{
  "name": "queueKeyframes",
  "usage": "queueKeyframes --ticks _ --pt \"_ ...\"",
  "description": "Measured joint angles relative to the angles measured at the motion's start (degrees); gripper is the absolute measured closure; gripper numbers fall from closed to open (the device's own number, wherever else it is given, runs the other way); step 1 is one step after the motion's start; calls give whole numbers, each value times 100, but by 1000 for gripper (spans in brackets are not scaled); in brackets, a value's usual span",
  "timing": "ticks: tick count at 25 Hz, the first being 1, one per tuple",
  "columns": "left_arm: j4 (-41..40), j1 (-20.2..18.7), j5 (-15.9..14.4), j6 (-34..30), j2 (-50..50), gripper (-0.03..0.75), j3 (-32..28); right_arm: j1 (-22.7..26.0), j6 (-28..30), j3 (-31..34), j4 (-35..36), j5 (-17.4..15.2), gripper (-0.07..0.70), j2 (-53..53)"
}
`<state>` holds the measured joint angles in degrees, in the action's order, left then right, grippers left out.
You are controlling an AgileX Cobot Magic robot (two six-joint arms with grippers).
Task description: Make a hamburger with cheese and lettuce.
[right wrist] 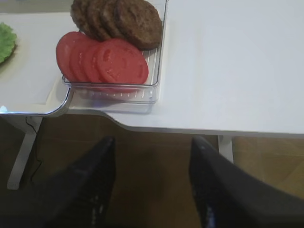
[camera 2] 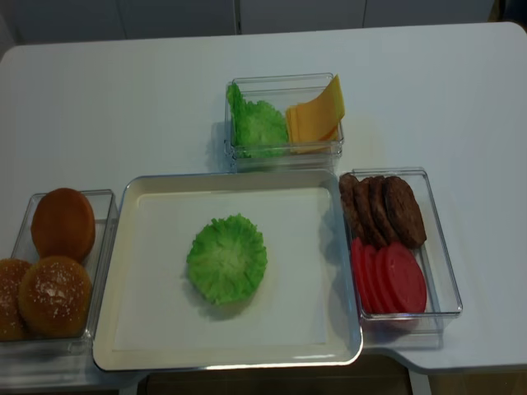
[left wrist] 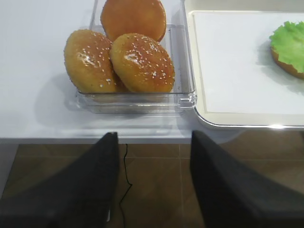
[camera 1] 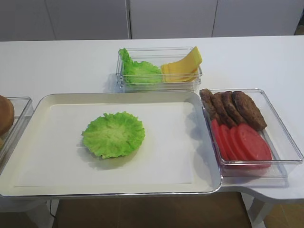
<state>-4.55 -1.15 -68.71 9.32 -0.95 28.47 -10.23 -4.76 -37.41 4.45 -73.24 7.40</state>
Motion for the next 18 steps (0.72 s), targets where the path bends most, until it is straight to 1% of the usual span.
queueKeyframes --ticks 6,10,15,18 --pt "0 0 0 0 0 353 0 0 476 290 96 1 254 -474" --pt "0 0 0 0 0 353 0 0 607 511 96 14 254 -745" --pt "0 0 0 0 0 353 0 0 735 775 96 179 254 -833" --pt "0 0 0 0 0 353 0 0 781 827 96 426 254 -833"
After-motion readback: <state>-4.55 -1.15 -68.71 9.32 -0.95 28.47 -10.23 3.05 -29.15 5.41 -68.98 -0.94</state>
